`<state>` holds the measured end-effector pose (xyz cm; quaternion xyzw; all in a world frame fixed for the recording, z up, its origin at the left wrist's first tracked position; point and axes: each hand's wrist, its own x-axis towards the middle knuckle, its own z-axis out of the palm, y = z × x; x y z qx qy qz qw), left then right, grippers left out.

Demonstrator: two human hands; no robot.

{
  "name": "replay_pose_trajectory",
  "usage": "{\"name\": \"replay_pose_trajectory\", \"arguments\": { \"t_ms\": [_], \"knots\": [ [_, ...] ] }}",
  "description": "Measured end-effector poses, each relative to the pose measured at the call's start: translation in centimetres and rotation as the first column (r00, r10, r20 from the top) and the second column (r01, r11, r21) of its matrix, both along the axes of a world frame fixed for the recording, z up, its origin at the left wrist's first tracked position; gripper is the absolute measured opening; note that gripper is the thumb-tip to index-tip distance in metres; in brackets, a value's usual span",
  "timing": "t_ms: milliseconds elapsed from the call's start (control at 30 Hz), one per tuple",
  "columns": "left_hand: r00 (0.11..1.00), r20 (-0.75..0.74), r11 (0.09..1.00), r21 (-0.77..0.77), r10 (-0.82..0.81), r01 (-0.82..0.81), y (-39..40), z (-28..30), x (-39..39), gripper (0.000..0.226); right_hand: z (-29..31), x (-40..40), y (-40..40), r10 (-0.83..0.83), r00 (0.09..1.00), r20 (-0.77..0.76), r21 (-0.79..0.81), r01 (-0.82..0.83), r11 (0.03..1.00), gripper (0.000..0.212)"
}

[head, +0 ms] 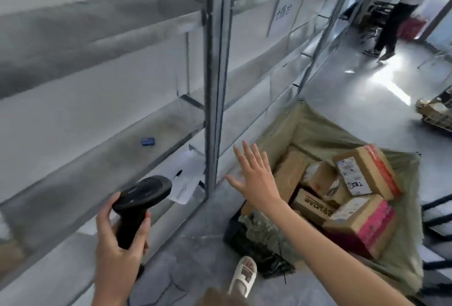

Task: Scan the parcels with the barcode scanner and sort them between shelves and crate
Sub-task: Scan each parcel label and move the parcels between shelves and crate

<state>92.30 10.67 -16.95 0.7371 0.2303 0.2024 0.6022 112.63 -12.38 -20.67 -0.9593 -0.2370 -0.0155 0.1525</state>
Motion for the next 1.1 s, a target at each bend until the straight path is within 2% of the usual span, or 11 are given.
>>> {"name": "replay_pose_trajectory", "arguments": {
  "t_ms": [100, 267, 567, 667, 800, 967, 1100],
  "knots": [
    [0.991, -0.004, 0.991, -0.022, 0.136, -0.136, 3.9, 1.0, -6.2, 0.071, 0.6, -4.3, 7.2, 0.124, 0.992, -0.026, 0.04, -0.123, 0.992, 0.079],
    [0.937, 0.038, 0.938, -0.023, 0.348, -0.347, 9.1, 2.3, -13.8, 0.071, 0.4, -9.6, 17.9, 0.316, 0.948, -0.044, 0.06, -0.314, 0.948, 0.086],
    [0.721, 0.099, 0.724, 0.018, 0.685, -0.69, 14.7, 2.9, -20.9, 0.062, 1.2, -16.0, 34.8, 0.625, 0.776, -0.081, 0.125, -0.615, 0.779, 0.087],
    [0.657, 0.109, 0.659, 0.025, 0.746, -0.752, 16.4, 3.1, -21.2, 0.064, 1.4, -17.8, 39.7, 0.656, 0.746, -0.114, 0.096, -0.649, 0.754, 0.085],
    [0.611, 0.116, 0.613, 0.021, 0.783, -0.79, 18.1, 2.5, -20.1, 0.063, 1.2, -20.2, 44.5, 0.635, 0.748, -0.194, 0.051, -0.638, 0.768, 0.084],
    [0.634, 0.1, 0.637, -0.007, 0.767, -0.771, 19.0, 0.8, -18.5, 0.063, -0.5, -21.8, 48.8, 0.591, 0.77, -0.241, -0.104, -0.626, 0.773, 0.096],
    [0.646, 0.067, 0.649, -0.017, 0.76, -0.761, 20.4, -0.5, -17.9, 0.064, -1.6, -22.0, 49.9, 0.591, 0.783, -0.192, -0.199, -0.621, 0.758, 0.097]
  ]
}}
